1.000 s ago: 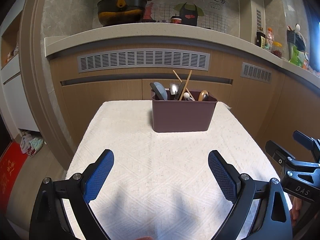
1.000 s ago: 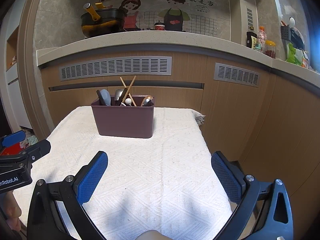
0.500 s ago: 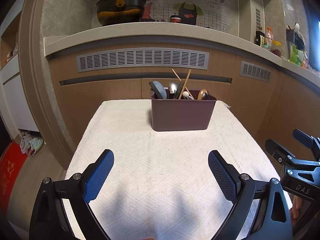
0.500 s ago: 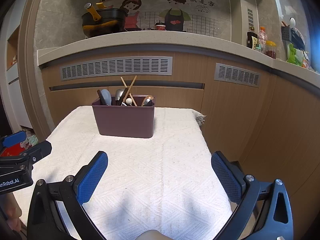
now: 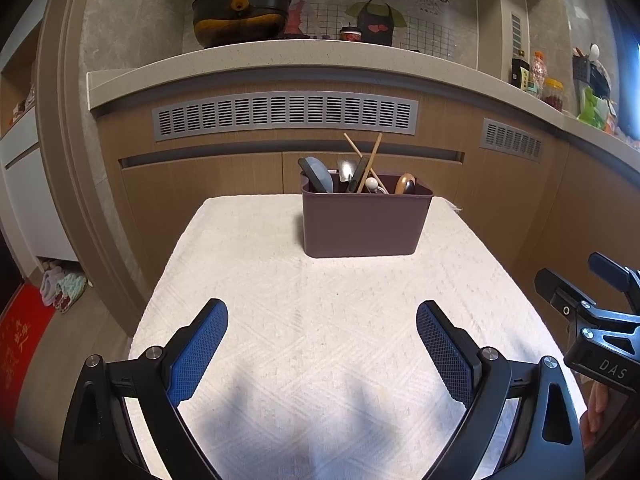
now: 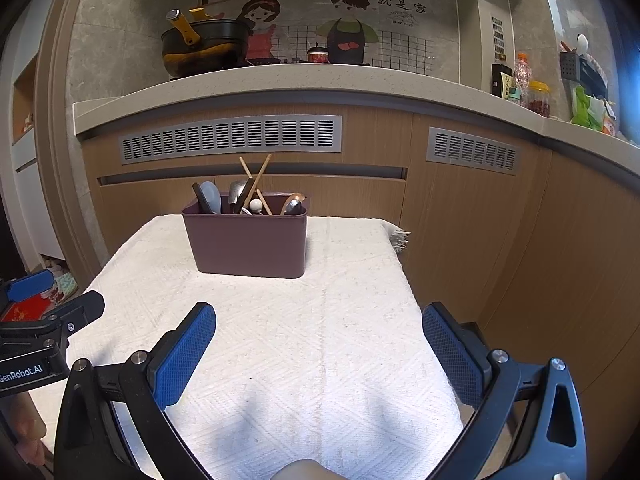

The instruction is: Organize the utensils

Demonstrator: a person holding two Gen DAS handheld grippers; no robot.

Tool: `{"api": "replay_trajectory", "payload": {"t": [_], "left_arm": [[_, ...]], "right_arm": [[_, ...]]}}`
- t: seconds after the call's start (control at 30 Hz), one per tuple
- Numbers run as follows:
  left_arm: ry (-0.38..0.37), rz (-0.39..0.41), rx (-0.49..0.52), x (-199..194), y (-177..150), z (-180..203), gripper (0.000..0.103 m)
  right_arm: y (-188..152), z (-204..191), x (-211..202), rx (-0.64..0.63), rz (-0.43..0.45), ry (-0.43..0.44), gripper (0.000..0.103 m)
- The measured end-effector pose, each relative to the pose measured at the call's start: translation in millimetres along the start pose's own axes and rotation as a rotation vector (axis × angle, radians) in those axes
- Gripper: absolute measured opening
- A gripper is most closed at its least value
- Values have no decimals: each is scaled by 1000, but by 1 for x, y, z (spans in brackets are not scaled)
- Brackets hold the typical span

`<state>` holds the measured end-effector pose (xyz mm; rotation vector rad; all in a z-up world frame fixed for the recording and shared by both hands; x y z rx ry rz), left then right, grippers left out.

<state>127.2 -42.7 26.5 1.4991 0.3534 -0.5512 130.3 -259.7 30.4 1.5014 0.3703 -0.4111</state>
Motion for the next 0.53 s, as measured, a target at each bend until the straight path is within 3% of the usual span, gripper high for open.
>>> {"api": "replay_trajectory", "payload": {"t": [0.53], "left_arm": [[-4, 13, 8, -2, -2, 0, 97]], "right_arm": [[-1, 1, 4, -6, -11, -3, 103]]}}
Point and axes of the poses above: each gripper's, at about its wrist camera, not at the fingertips, and x roughly the way its jaws point, z to its right, y to its top, the point moved 1 cm from there along x, roughly the way its jaws point, and after that the axes turned 3 degrees about -y, right-handed, at the moved point
